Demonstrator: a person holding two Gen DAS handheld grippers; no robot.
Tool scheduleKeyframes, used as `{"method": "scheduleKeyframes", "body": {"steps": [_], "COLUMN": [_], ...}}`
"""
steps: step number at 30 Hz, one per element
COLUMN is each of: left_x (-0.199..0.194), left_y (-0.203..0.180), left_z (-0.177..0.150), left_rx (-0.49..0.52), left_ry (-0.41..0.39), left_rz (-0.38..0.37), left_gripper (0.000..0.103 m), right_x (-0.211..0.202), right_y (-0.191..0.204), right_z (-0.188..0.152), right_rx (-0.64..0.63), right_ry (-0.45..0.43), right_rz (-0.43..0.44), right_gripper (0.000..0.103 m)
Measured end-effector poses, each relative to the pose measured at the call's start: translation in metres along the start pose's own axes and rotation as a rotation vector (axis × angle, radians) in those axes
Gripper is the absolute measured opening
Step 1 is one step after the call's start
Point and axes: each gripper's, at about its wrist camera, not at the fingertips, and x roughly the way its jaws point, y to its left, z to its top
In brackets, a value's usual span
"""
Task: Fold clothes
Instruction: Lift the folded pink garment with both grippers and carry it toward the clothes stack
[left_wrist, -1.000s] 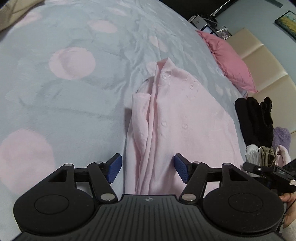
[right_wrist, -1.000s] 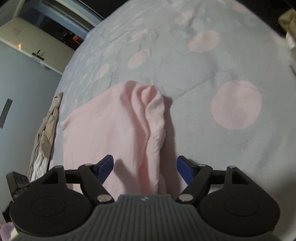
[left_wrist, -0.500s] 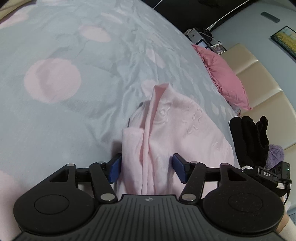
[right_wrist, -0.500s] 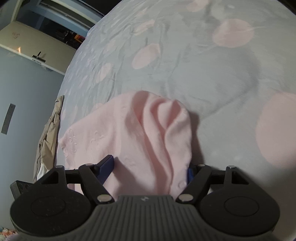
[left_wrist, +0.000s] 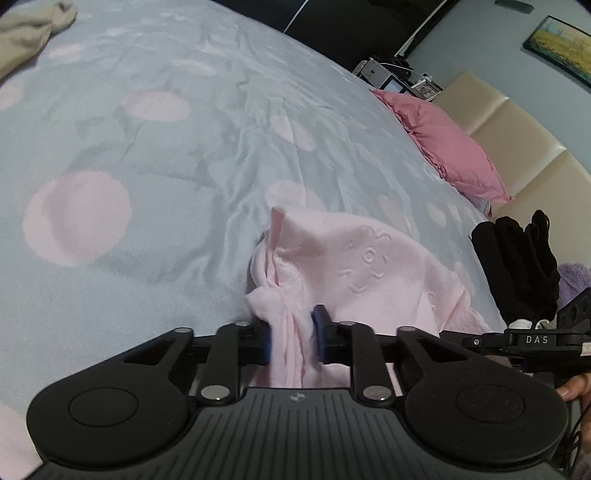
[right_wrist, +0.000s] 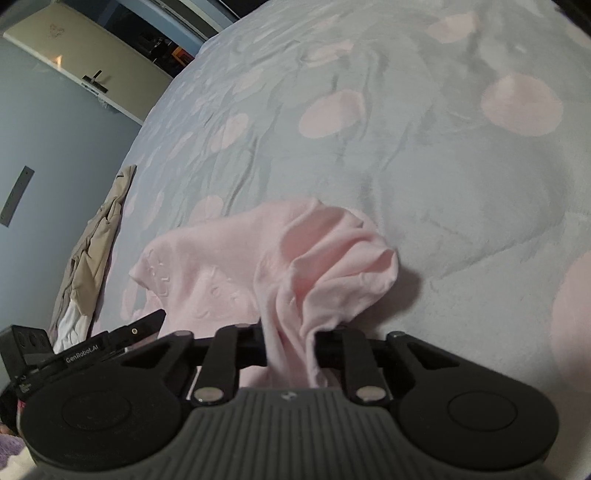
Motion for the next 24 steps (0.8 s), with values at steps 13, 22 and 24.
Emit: {"method": "scheduleKeyframes", "body": {"steps": [13,22,24], "left_x": [-0.048,-0.091,-0.099], "left_y": [-0.035,-0.06,-0.063], "left_z": [0.003,0.001,0.0], "left_rx": [0.107,0.159,0.159], "left_ry": [-0.131,-0.24,-0.254], "left_rz": [-0.028,-0.063,-0.063], "left_gripper": [0.008,0.007,0.007], "right_x": [-0.049,-0.091,-0.099], "right_y": [0.023,0.051,0.057], "right_z": [-0.006,-0.014,-0.017], "right_rx": [-0.079,-0.149,-0.159], "right_ry": [-0.113,-0.218,-0.233], "right_rz": [0.017,0.076,0.082], "right_gripper": [0.013,0.012,0.012]}}
